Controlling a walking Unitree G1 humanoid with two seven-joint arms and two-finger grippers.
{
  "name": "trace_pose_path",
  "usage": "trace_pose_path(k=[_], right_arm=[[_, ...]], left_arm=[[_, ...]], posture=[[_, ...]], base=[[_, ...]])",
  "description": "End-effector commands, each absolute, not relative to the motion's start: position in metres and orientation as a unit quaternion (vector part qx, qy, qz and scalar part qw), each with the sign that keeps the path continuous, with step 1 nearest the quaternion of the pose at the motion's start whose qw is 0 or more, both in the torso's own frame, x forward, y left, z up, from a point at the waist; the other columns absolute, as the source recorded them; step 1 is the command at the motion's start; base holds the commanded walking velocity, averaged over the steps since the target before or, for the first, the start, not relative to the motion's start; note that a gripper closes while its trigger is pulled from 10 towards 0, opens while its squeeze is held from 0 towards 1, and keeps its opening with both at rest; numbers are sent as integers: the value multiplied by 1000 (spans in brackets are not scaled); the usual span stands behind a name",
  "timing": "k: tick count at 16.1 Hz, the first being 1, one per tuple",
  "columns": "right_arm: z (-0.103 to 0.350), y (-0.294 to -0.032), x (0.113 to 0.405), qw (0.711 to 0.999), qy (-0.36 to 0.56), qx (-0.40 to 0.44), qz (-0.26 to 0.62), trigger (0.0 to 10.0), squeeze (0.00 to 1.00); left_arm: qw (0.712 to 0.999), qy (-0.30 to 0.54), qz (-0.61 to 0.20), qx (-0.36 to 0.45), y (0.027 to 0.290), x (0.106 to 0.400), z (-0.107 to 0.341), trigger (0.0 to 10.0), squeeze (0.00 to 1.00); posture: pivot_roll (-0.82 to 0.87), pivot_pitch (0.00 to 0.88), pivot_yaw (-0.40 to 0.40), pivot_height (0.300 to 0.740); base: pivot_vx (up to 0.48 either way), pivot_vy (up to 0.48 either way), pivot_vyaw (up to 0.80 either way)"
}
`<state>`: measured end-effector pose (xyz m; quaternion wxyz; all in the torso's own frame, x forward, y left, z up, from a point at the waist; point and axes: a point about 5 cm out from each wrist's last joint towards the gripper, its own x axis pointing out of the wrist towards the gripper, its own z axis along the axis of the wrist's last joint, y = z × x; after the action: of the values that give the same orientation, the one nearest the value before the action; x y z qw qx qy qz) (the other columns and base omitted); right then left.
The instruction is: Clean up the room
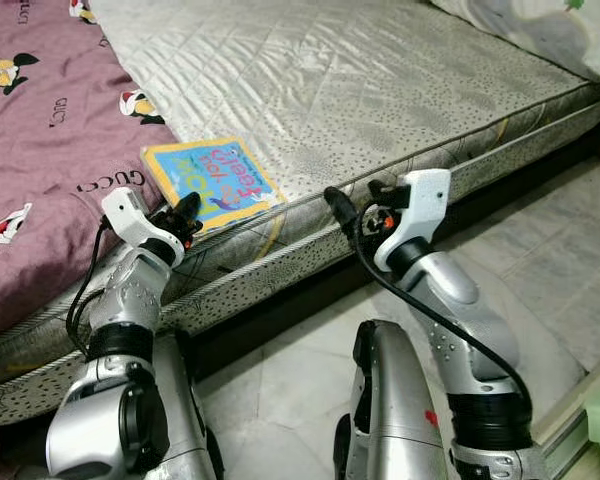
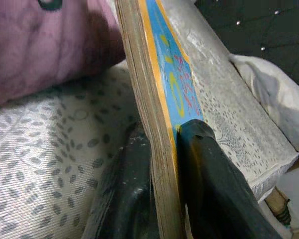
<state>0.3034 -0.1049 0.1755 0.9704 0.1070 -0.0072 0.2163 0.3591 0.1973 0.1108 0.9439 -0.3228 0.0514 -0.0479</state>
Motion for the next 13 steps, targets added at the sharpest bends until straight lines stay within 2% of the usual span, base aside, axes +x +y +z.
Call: trace_pose_path(k=[1,5,8,11,13], right_arm=[[175,-102,304,970,-10,105,218,10000,0],[171,-99,307,972,-16,102,212,10000,0],[169,-102,312,976,-27,104,192,10000,0],[175,-102,315,977,-60,108,171,10000,0],[178,-106,321,980,-75,110,147,10000,0]], left_arm=[[951,40,-33,-305,202,357,114,0,0],[962,-16,-18,-272,206,354,134,0,0],[974,-85,-28,-210,200,334,157,0,0],[978,-117,-20,-173,198,319,169,0,0],[984,-139,-23,-112,187,309,176,0,0]], posture=[[-43,0,-45,443],[-32,0,-30,443],[-15,0,-16,443],[7,0,-10,443],[14,0,-14,443]], base=[[0,0,0],[0,0,0],[0,0,0],[0,0,0],[0,0,0]])
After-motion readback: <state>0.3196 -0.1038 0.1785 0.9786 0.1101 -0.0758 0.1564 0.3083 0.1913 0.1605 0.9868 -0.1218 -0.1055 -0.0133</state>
